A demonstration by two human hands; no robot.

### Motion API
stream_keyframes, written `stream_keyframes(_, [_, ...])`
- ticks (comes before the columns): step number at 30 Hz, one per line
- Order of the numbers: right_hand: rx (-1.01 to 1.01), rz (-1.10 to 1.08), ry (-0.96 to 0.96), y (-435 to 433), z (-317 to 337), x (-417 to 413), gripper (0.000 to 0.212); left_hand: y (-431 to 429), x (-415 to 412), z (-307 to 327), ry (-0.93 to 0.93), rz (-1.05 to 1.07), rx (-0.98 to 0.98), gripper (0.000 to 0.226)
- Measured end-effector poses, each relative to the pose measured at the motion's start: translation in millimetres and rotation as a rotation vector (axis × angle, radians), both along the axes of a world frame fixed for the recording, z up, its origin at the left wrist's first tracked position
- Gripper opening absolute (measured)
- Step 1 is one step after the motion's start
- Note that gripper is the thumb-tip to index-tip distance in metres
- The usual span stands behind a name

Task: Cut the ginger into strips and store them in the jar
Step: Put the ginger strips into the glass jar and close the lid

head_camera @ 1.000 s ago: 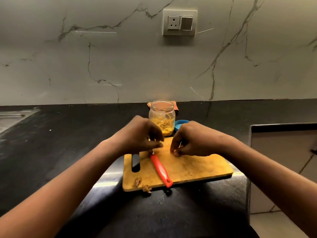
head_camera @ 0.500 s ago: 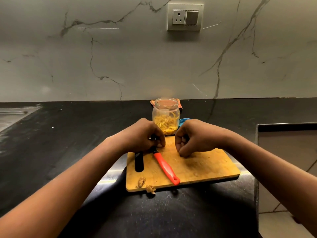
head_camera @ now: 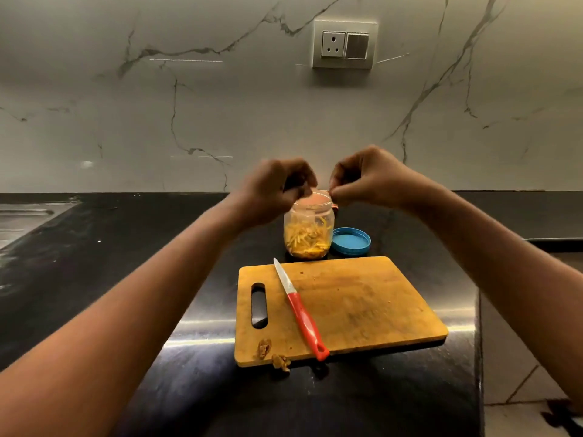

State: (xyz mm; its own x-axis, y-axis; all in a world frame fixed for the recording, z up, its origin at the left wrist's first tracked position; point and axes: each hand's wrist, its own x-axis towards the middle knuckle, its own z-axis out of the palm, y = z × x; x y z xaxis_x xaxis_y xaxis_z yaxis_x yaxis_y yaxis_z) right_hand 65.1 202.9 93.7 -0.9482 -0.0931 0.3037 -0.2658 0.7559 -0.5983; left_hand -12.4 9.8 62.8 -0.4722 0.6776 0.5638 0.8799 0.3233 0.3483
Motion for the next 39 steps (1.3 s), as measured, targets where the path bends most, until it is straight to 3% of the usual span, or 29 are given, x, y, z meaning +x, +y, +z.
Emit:
stream_keyframes(3, [-0.075,-0.053,0.091,0.5,8.3,-22.2,0.009,20.3,-13.5,15.2,-0.026,0.120,0.012,0.019])
stream_keyframes(8, [0.015,-0.134,0.094,-0.1,-2.7,-45.2,0.011,35.9,-28.4,8.2,-0.033,0.239,-0.076,0.018])
stream_keyframes(25, [0.023,-0.145,0.239,10.2,-10.4,-37.6,0.013,13.7,-20.7,-7.2,0.083,0.237,0.153,0.026])
stream_keyframes(29, [0.050,-0.203,0.213,23.4,-20.4,-30.4,0.014,6.3,-13.8,-23.9,0.057,0.227,0.235,0.044])
stream_keyframes(32, [0.066,-0.252,0.131,33.9,-30.6,-25.2,0.018,3.5,-7.6,-41.8,-0.041,0.249,0.235,0.072])
stream_keyframes(35, [0.182,-0.258,-0.113,42.0,-46.4,-26.2,0.034,3.1,-5.5,-57.9,-0.209,0.231,0.184,0.097])
stream_keyframes(39, [0.367,-0.261,-0.294,48.4,-68.9,-37.9,0.065,8.7,-5.7,-74.3,-0.414,0.202,0.137,0.106])
